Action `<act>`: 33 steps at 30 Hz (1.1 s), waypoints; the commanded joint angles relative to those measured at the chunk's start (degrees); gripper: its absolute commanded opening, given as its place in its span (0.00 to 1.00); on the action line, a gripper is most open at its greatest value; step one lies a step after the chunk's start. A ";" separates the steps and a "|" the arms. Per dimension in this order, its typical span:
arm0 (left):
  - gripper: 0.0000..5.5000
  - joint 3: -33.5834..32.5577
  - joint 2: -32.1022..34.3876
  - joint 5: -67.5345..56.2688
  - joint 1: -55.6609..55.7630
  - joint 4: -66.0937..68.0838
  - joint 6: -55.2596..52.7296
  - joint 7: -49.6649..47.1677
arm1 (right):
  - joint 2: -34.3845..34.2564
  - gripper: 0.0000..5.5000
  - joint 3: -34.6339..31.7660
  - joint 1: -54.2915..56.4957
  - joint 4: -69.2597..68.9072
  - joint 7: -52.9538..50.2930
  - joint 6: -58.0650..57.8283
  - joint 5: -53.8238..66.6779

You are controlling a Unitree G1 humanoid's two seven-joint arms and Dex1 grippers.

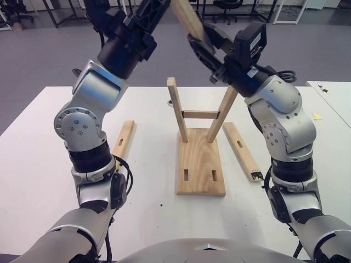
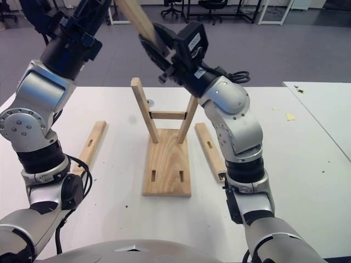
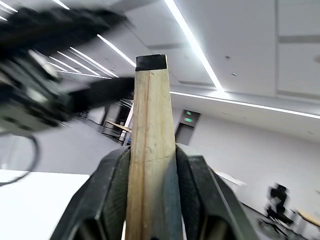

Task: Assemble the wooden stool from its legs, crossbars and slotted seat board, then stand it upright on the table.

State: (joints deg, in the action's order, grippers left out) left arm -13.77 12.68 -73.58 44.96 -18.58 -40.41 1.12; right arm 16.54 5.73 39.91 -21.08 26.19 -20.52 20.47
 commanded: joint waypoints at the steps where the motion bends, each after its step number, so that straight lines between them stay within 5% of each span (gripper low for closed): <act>1: 0.40 0.76 1.76 2.01 -0.75 -0.65 -0.24 0.17 | -0.12 0.24 -1.52 0.02 1.19 -0.58 1.48 -1.15; 5: 0.40 0.54 1.38 1.52 -0.34 -0.31 0.14 0.95 | 0.77 0.24 0.41 -1.60 0.77 1.61 2.70 -2.40; 14: 0.08 1.28 0.95 1.34 -1.70 -0.76 -0.61 -0.07 | 0.88 0.24 1.97 -3.38 1.75 4.13 5.18 -4.74; 20: 0.07 0.55 1.67 1.06 -2.66 -0.69 -0.62 -0.85 | 1.06 0.24 2.01 -3.73 1.77 4.20 5.30 -5.87; 26: 0.07 -7.22 7.60 2.69 -4.21 0.04 1.28 -3.49 | 2.48 0.48 2.93 -6.04 0.16 5.01 2.15 -5.92; 29: 0.07 -16.81 15.03 6.11 -13.19 3.35 2.56 -1.27 | 2.87 0.52 -0.80 -9.57 -2.50 2.94 -0.58 -3.62; 33: 0.07 -17.33 15.88 16.46 -31.41 6.48 8.19 10.54 | 2.20 0.52 -10.35 -14.12 -6.43 -1.98 -5.21 2.34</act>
State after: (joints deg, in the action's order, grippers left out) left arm -32.04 28.70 -61.70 19.39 -14.15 -34.67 7.22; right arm 18.90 -0.41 27.48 -25.53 26.61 -23.54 20.48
